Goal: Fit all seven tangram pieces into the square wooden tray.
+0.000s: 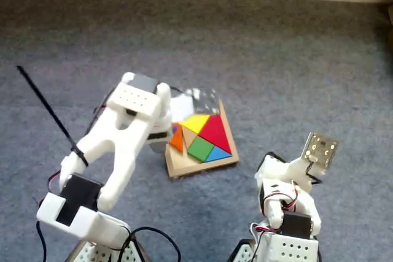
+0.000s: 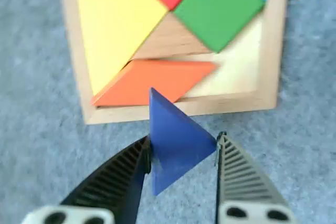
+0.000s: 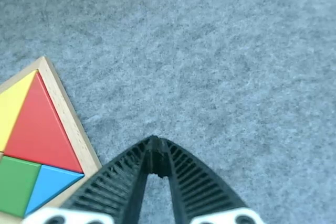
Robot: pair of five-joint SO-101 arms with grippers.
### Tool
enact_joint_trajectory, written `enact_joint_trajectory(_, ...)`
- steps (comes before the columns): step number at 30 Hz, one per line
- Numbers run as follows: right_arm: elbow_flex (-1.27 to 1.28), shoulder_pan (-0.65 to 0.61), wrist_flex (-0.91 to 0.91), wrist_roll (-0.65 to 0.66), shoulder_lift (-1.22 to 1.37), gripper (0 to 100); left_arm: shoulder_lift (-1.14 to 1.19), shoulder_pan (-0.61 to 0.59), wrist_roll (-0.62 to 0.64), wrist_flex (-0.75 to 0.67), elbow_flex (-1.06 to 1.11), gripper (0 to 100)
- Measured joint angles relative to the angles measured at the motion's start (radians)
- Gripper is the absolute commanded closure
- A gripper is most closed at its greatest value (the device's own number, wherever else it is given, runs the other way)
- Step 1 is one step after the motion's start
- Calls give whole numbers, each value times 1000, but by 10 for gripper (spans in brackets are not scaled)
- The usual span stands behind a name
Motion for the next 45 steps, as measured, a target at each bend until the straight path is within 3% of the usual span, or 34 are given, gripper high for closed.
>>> enact_joint_trajectory(4,0,0,0,0,0,994,0,77,-100,-3,37,842)
enact_joint_trajectory(8,0,0,0,0,0,994,0,112,-121,0,37,761)
enact_joint_trajectory(16,0,0,0,0,0,994,-17,123,-117,0,32,758)
enact_joint_trajectory(21,0,0,0,0,0,994,-104,120,-8,32,-15,758)
enact_joint_trajectory(28,0,0,0,0,0,994,-265,0,14,198,-9,758)
enact_joint_trajectory(34,0,0,0,0,0,994,-338,-141,20,133,206,758)
enact_joint_trajectory(45,0,0,0,0,0,994,-442,-207,385,-129,575,758)
